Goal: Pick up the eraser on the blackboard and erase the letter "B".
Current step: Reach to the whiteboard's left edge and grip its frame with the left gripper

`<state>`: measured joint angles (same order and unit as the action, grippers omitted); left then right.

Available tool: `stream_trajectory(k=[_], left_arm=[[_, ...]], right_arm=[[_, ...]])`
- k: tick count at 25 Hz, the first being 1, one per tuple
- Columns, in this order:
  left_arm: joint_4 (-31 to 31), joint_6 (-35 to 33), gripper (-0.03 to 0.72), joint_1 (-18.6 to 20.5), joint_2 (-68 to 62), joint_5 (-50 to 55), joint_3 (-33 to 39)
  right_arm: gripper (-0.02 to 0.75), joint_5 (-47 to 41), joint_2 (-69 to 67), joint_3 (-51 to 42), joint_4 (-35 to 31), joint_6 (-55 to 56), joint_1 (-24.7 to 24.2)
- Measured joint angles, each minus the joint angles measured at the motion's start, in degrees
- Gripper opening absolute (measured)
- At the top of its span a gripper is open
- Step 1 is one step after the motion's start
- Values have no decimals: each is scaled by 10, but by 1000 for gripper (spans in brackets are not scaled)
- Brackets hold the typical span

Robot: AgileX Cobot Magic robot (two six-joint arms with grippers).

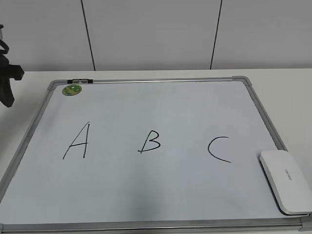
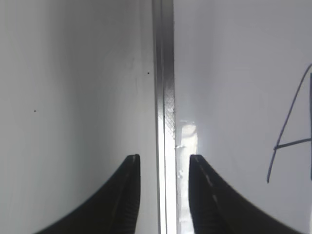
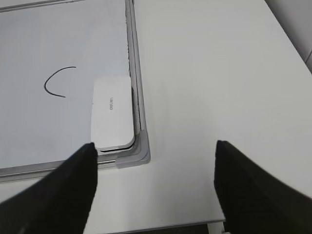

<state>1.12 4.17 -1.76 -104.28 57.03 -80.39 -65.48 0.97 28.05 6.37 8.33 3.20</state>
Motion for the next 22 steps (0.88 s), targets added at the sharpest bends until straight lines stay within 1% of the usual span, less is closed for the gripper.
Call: stream_trajectory(k=[5,15,22], left_arm=[[-2,0,242,0,-59,0,-37],[-2,0,242,0,-136,-3,-42],[-3,0,242,0,-157,-8,-42]], right_arm=[[555,0,0,0,0,0,0],[555,0,0,0,0,0,0],[555,0,0,0,0,0,0]])
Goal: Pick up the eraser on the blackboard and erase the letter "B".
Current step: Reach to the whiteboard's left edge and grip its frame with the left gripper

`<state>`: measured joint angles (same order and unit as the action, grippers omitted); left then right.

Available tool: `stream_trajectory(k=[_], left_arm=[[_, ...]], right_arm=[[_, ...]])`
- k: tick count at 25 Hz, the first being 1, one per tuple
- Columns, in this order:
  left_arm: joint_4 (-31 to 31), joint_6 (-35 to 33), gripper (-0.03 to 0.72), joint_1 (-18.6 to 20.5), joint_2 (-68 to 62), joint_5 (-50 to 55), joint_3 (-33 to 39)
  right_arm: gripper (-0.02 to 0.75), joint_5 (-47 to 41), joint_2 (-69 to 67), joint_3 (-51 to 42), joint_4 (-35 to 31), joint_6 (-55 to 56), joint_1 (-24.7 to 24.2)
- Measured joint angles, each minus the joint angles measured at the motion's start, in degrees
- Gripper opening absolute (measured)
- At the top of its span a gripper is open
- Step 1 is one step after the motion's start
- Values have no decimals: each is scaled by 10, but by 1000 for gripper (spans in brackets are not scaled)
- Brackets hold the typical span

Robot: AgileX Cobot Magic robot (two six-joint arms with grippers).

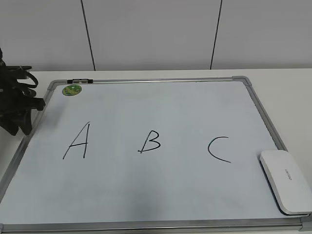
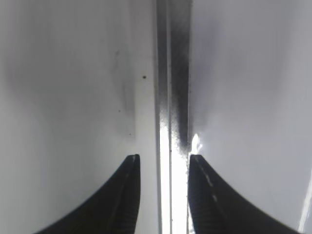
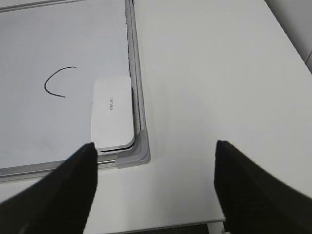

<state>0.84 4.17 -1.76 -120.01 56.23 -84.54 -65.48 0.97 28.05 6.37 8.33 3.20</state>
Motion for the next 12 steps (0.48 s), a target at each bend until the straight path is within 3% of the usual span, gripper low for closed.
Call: stream_trajectory(k=[12], left_arm=[[-8,0,242,0,-26,-15,-2]], right_arm=[[555,0,0,0,0,0,0]])
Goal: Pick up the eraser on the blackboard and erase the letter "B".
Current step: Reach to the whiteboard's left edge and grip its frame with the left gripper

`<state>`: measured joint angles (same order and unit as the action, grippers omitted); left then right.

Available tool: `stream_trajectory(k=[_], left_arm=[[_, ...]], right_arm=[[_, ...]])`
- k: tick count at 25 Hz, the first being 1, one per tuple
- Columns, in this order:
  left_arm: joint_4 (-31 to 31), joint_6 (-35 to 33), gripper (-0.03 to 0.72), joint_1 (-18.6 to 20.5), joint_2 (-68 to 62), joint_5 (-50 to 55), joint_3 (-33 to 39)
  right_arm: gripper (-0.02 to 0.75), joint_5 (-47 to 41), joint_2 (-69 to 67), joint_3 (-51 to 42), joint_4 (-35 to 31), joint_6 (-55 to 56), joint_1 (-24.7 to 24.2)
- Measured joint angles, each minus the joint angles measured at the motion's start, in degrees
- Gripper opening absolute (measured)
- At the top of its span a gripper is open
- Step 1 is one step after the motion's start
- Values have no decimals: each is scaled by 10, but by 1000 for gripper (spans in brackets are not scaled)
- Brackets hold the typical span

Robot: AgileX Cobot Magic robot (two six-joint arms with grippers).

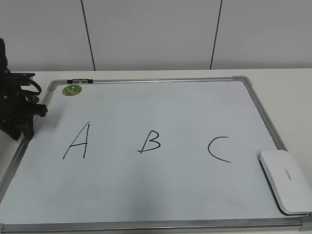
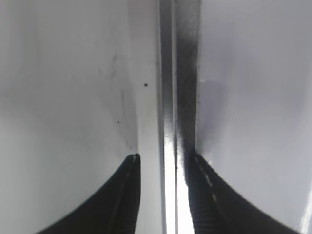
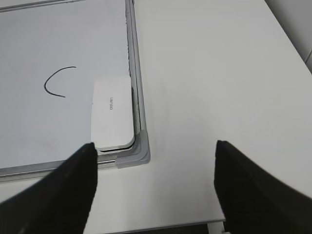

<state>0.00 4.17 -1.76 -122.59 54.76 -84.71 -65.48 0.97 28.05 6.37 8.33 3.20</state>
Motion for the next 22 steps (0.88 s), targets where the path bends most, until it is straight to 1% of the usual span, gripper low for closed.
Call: stream_trajectory(k=[7,9,11,16,17,22], left_arm=[[0,0,242,0,-2,0,-1],[0,0,231,0,-2,0,-2],[4,0,190,0,-2,0,-2],[7,0,55,0,-5,0,-4],[7,0,38,0,-5,0,-4],[8,1,25,0,-5,1,-4]], right_arm=[[555,0,0,0,0,0,0],[555,0,0,0,0,0,0],[555,0,0,0,0,0,0],[555,0,0,0,0,0,0],[555,0,0,0,0,0,0],[555,0,0,0,-6,0,0]])
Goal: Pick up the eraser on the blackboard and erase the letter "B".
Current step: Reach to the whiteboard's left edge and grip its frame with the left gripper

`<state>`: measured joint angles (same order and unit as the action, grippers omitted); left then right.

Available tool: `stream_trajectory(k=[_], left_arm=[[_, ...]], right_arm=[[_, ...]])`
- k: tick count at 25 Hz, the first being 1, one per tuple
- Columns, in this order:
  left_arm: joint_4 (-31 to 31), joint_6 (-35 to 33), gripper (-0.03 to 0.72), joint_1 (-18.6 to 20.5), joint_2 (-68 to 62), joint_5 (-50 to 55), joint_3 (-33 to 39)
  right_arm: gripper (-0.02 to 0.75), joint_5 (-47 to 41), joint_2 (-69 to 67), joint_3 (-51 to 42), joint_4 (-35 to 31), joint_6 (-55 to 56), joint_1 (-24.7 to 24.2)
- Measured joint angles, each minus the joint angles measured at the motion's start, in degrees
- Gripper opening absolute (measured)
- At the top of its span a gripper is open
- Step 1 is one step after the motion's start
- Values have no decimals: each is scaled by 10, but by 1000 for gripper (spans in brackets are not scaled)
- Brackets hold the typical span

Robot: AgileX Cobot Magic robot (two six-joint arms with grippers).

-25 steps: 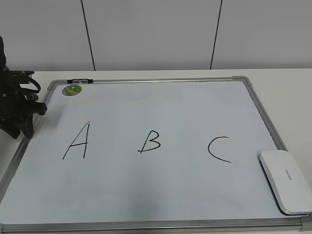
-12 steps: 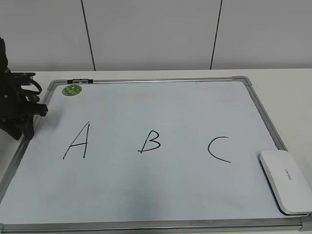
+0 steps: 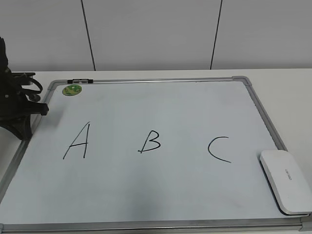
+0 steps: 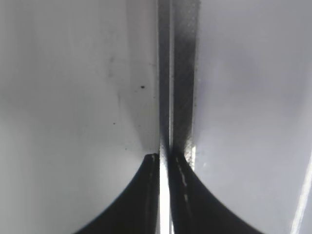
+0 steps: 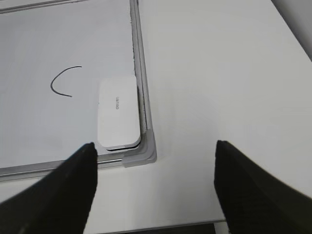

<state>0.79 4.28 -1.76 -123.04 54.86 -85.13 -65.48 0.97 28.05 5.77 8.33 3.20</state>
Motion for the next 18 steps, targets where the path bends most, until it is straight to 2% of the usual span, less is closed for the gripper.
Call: stream_trajectory(k=[4,11,18], left_arm=[[0,0,25,0,0,0,0],[0,0,25,0,0,0,0],[0,0,25,0,0,0,0]], right_arm=[[555,-1,-18,13,-15,0,0],[555,3,-232,98,-35,-36,0],[555,17,-413,147,-85,-57,30]])
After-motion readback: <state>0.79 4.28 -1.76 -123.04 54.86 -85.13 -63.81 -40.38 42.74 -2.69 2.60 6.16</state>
